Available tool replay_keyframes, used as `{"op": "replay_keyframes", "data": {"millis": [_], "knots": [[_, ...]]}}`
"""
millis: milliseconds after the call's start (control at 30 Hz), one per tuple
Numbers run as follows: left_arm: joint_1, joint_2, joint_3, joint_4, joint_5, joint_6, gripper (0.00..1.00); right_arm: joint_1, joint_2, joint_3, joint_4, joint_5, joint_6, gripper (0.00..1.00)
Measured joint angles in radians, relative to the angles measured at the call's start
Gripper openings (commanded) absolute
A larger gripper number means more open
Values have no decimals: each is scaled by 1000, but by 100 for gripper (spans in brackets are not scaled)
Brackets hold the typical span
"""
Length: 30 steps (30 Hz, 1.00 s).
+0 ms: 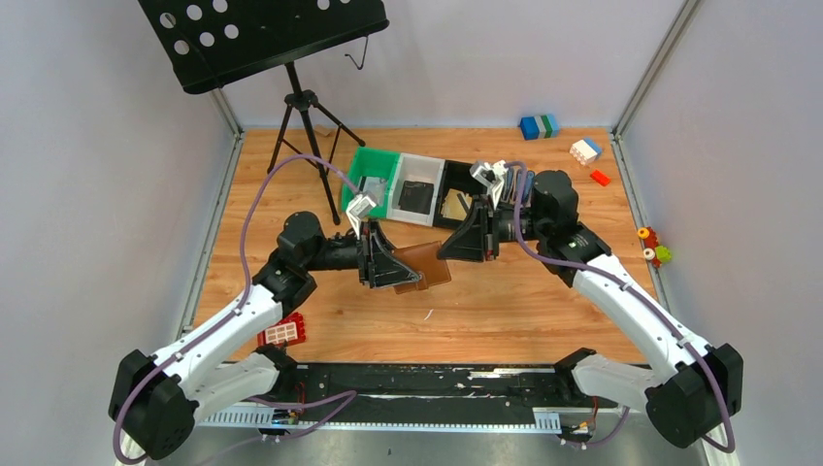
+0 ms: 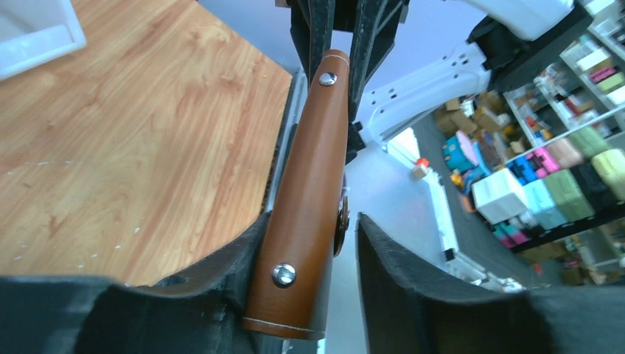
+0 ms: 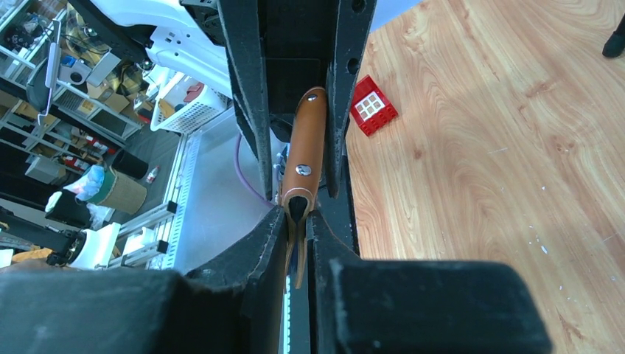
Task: Take the credit cards out of the card holder
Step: Pick up the card holder from the storage box.
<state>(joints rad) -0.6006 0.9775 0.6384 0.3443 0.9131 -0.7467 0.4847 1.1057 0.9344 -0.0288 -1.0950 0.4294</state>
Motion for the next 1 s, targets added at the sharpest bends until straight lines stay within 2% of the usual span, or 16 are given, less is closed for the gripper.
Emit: {"op": "replay_keyframes", "data": {"millis": [33,167,367,467,533,567,600,667,700,767,833,867,1000], "knots": [[0,-6,0,-14,-5,10,66,4,6,8,-7,0,-7,14],[0,-25,2,-68,-28,42,68,19,39,43,-64,1,-51,14],[0,-34,9,-116,-55,60,58,26,67,71,-145,-6,-118,14],[0,-34,11,-125,-60,61,50,32,67,71,-158,-14,-138,14],[0,-34,11,-126,-63,59,49,36,67,71,-158,-18,-148,15],[0,-34,11,-125,-63,58,46,39,67,71,-158,-19,-152,15],[0,-34,11,-125,-64,58,39,40,67,71,-159,-19,-155,17],[0,-34,11,-125,-63,53,14,43,67,71,-162,-22,-164,35],[0,-34,12,-124,-60,51,7,43,67,71,-163,-18,-169,50],[-2,-33,12,-121,-60,50,3,43,68,71,-170,-1,-171,76],[-5,-33,12,-130,-76,58,0,43,68,72,-176,35,-159,92],[-6,-33,12,-140,-97,66,0,45,68,72,-177,70,-148,98],[-6,-46,10,-185,-222,79,0,63,63,59,-173,259,-59,100]]}}
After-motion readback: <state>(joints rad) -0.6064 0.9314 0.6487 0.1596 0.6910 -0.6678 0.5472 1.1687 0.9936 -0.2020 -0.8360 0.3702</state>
